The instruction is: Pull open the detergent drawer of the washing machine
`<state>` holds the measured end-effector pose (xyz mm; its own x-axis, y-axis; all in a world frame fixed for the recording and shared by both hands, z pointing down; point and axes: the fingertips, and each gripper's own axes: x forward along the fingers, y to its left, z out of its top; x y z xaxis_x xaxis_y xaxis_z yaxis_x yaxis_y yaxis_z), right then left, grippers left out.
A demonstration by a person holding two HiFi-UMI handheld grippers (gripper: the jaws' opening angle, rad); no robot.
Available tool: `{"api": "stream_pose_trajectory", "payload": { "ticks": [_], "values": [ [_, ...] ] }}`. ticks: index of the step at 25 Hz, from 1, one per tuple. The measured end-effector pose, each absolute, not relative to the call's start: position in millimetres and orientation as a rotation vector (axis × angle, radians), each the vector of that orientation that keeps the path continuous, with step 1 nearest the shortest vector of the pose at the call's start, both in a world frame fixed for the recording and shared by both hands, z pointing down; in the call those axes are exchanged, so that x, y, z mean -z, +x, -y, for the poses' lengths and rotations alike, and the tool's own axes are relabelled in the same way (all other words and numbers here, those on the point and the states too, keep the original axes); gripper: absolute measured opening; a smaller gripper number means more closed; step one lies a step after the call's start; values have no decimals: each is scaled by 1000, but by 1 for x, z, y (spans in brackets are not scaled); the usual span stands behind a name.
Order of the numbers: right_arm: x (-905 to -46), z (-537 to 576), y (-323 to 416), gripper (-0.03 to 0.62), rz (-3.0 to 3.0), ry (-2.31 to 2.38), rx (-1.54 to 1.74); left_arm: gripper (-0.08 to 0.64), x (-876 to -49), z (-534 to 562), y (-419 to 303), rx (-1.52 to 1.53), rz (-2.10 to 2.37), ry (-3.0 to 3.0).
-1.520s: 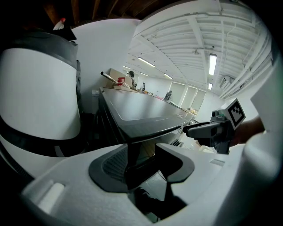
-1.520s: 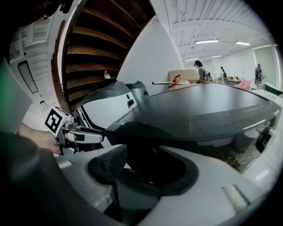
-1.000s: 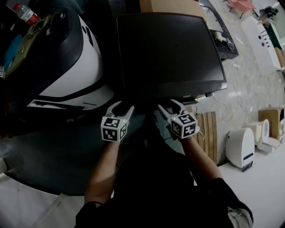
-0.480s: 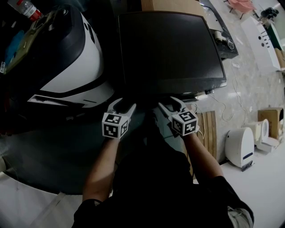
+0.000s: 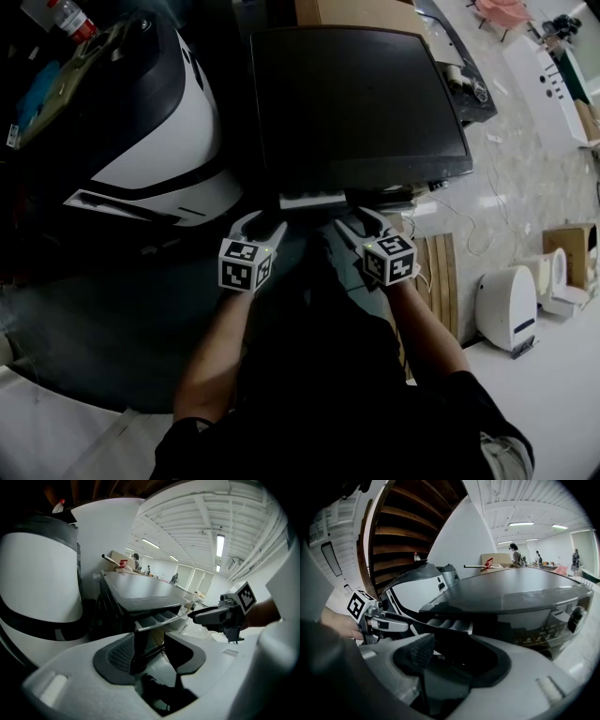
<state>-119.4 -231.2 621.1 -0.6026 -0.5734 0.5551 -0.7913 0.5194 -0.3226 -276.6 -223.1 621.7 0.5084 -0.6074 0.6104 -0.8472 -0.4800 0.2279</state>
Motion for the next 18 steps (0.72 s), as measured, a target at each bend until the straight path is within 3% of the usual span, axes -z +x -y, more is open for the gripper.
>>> {"api": "stream_pose_trajectory", "payload": {
  "ticks": [2,18],
  "values": [
    [-624,225,-119,222,2359,1125,-752,169,-623,219,-279,-677,1188,2258],
    [-620,203,-121,216,2334,1173,-863,196,-621,194,-273,-665,1153,2256]
  ]
}}
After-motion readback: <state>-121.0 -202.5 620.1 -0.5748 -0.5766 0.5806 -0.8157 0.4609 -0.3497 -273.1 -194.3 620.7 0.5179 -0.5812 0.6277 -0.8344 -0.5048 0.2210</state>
